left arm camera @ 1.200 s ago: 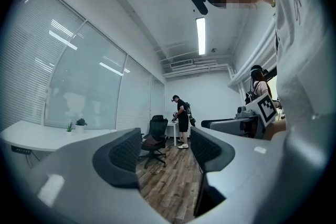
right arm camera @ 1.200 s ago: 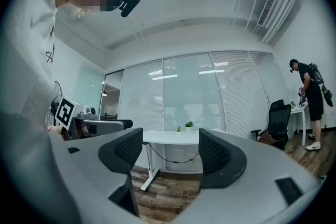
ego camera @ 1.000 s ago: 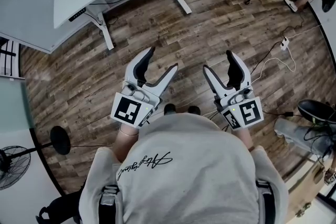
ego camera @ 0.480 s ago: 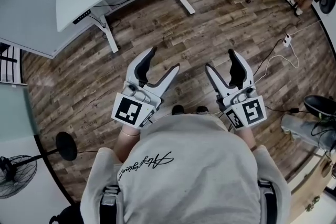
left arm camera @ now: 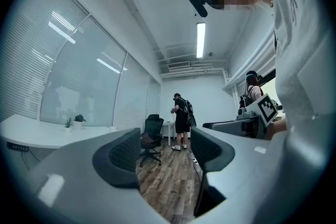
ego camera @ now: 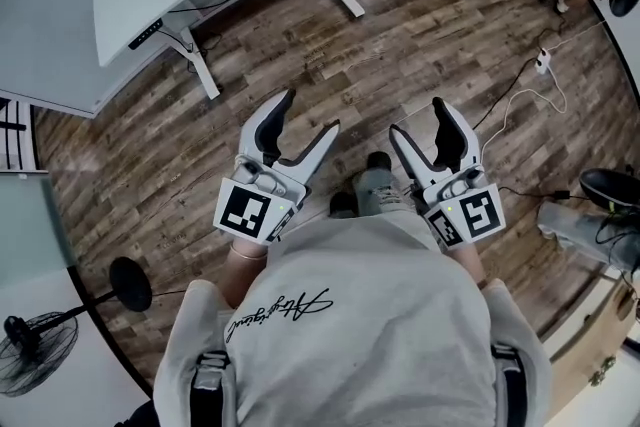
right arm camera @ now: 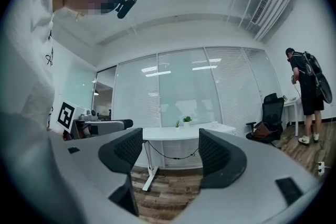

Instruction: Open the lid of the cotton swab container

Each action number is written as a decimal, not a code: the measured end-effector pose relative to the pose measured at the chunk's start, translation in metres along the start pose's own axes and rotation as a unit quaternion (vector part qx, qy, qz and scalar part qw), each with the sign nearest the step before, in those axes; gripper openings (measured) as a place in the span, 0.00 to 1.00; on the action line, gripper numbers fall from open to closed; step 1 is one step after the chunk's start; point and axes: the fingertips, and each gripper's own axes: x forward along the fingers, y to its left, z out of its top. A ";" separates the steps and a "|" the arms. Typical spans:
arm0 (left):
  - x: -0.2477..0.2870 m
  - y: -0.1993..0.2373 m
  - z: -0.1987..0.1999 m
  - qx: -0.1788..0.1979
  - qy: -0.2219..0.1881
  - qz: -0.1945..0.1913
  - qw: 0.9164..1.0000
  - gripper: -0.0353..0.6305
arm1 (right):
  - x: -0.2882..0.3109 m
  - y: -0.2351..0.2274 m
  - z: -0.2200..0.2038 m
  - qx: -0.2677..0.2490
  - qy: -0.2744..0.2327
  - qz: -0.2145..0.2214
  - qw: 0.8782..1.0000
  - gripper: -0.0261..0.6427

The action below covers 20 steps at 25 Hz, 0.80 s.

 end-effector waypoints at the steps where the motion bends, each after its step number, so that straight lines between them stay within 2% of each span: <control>1: 0.005 -0.001 -0.001 0.000 0.001 -0.003 1.000 0.48 | -0.001 -0.004 0.000 -0.001 -0.002 -0.002 1.000 0.51; 9: 0.050 0.016 -0.001 0.003 0.010 0.002 1.000 0.48 | 0.024 -0.054 0.004 0.002 -0.011 -0.006 1.000 0.51; 20: 0.149 0.053 0.006 0.013 -0.004 0.039 0.999 0.48 | 0.085 -0.145 0.028 -0.010 -0.025 0.034 0.999 0.51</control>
